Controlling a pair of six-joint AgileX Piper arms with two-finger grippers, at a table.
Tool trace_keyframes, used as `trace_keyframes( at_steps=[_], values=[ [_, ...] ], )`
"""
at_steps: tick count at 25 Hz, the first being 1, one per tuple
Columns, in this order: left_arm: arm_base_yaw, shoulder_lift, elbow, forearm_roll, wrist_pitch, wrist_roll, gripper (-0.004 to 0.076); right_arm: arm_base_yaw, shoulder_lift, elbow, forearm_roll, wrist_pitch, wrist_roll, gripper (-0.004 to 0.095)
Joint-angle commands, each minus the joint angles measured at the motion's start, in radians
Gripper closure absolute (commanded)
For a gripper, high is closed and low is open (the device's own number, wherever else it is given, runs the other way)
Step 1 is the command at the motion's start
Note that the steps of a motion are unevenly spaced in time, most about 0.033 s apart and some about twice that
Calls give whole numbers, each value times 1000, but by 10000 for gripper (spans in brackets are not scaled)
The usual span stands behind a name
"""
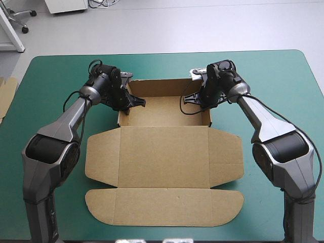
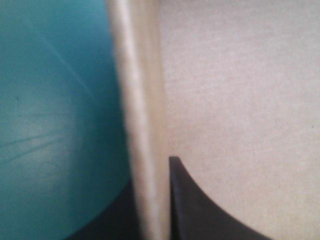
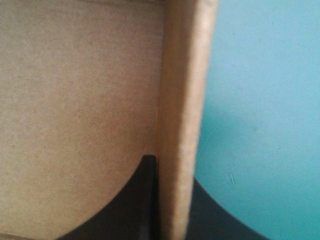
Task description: Fold the box
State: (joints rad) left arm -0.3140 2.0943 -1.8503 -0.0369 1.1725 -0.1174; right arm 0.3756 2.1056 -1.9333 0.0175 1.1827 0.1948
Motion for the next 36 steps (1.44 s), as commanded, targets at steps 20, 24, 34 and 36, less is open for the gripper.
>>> trace_keyframes(
  at_steps=[20, 24, 34, 36],
  values=[
    [7, -47, -96, 4, -4, 66, 325, 0, -110, -44, -48, 64, -59, 421],
    [7, -82, -96, -17, -11, 88, 325, 0, -140, -47, -48, 64, -59, 423],
    [7, -201, -96, -48, -4, 111, 325, 0, -245, -47, -41, 64, -57, 423],
    [7, -232, -96, -24, 0, 117, 325, 0, -269, -47, -39, 64, -49, 423]
  ],
)
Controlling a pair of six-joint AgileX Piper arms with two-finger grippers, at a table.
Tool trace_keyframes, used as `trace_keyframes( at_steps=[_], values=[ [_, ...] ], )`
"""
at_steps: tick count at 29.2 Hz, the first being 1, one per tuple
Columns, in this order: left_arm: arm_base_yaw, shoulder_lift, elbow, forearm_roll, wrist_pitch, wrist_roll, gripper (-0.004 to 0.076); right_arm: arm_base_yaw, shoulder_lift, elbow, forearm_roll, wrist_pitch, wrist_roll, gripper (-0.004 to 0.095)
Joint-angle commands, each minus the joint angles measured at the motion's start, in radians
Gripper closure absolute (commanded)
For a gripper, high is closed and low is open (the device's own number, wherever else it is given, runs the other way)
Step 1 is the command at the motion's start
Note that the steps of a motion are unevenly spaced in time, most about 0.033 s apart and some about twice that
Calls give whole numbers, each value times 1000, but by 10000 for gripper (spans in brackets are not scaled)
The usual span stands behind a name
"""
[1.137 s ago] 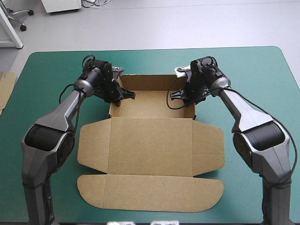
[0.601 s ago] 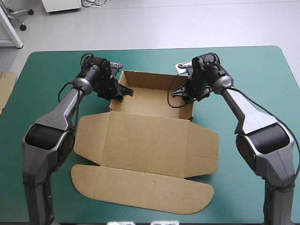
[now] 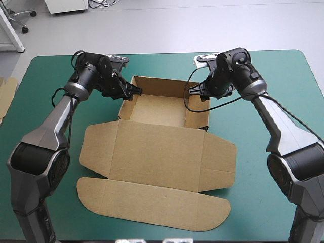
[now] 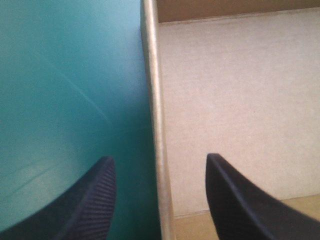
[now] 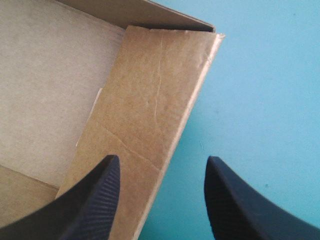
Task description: Fold the box
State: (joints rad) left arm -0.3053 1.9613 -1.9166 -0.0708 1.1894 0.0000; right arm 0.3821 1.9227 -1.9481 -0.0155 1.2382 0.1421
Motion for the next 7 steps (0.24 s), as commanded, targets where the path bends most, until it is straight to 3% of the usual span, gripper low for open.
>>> trace_keyframes(
  at_steps=[1, 7],
  values=[
    [-2, -119, -30, 19, -3, 0, 325, -7, -101, -32, -3, 9, 10, 423],
    [-2, -256, 50, 52, -47, 18, 325, -7, -204, 26, -29, -25, -6, 424]
  ],
)
